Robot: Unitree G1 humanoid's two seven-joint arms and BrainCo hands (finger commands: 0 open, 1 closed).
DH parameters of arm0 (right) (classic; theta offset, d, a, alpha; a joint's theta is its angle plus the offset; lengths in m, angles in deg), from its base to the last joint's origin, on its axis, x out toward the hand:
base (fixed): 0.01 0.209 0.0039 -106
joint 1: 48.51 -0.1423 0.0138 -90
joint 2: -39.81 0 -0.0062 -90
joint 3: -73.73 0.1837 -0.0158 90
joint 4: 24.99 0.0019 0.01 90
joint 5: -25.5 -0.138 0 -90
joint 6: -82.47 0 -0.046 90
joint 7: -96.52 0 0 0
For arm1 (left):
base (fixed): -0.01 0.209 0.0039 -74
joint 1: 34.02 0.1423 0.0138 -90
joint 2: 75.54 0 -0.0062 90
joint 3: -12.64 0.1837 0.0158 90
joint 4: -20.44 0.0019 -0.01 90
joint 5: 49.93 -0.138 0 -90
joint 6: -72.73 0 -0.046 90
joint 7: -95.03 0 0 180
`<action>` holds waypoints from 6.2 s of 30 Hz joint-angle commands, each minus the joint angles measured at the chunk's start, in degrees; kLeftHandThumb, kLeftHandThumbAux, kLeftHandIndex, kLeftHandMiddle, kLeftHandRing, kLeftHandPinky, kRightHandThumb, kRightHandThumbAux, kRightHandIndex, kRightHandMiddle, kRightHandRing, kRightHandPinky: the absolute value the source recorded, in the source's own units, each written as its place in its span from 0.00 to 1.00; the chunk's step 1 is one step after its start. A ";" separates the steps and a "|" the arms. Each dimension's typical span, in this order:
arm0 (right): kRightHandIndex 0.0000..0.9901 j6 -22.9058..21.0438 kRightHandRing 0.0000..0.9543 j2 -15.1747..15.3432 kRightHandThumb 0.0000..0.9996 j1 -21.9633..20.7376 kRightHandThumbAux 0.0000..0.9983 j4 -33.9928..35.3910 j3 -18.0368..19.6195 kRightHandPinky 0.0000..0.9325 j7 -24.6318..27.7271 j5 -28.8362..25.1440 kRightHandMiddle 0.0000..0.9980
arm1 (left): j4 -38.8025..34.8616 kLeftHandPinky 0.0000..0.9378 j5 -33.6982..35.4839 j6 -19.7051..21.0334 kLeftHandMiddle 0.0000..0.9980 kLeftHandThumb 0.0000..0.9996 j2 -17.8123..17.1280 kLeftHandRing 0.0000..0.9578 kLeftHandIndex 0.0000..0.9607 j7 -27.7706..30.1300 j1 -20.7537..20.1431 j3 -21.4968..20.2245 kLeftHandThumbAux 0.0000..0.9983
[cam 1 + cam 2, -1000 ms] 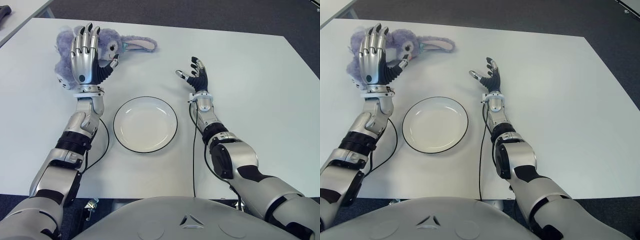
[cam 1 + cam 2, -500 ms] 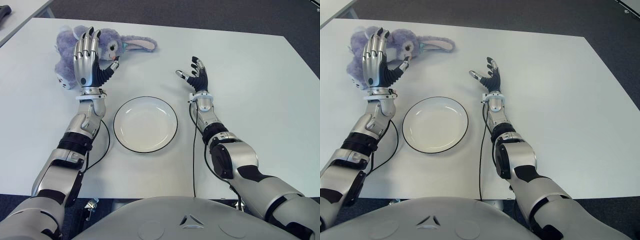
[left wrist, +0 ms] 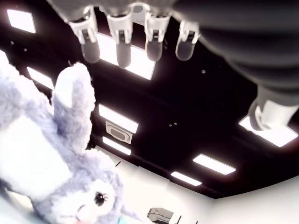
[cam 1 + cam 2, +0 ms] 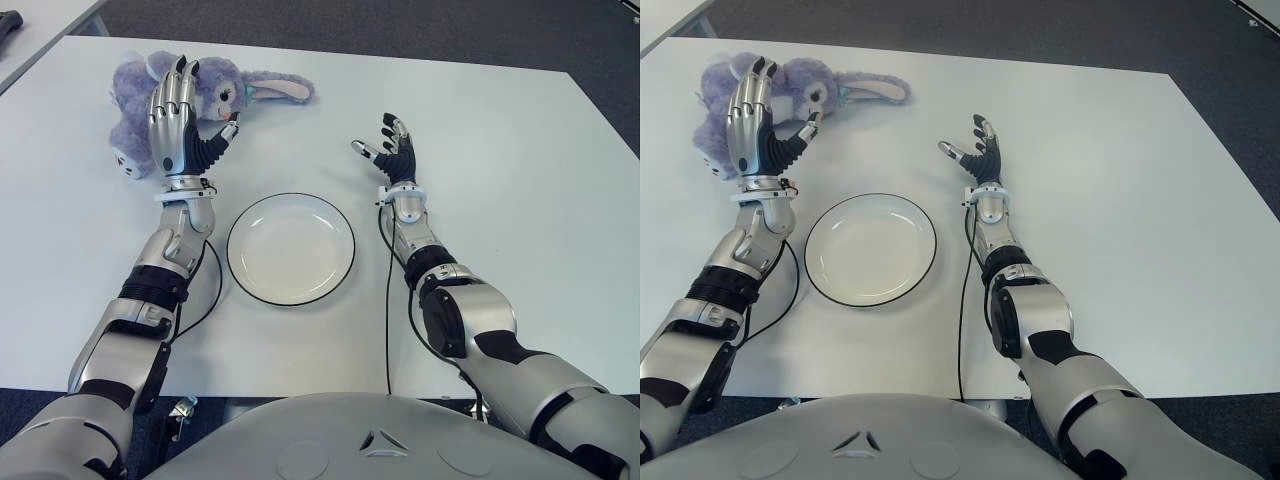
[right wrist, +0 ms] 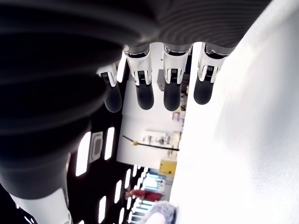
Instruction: Put the doll into the plate.
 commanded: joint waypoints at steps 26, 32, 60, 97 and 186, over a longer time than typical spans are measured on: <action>0.12 -6.46 0.10 -1.97 0.05 12.77 0.77 -8.29 0.25 0.11 0.10 -0.45 0.11 | 1.85 0.00 -0.92 0.41 0.03 0.29 0.33 0.07 0.00 -0.84 1.53 0.56 0.39; 0.12 -6.50 0.11 -1.96 0.04 12.76 0.77 -8.29 0.12 0.11 -0.06 -0.31 0.11 | 1.74 0.00 -3.08 1.92 0.03 0.30 -0.88 0.08 0.00 -0.72 0.55 1.29 0.39; 0.13 -6.87 0.11 -2.03 0.04 12.57 0.76 -8.38 0.01 0.11 -0.13 -0.18 0.12 | 5.65 0.00 -8.86 7.20 0.04 0.36 -6.95 0.06 0.00 4.50 -8.14 4.40 0.39; 0.13 -7.18 0.12 -2.08 0.04 12.41 0.77 -8.46 -0.09 0.12 -0.17 -0.11 0.12 | 15.23 0.00 -9.11 6.76 0.04 0.34 -9.11 0.02 0.00 6.80 -16.26 7.96 0.40; 0.14 -6.76 0.13 -2.01 0.05 12.39 0.76 -8.50 0.50 0.13 0.33 -0.49 0.13 | 23.56 0.00 -9.68 7.52 0.03 0.27 -10.89 0.01 0.00 14.35 -23.88 14.01 0.40</action>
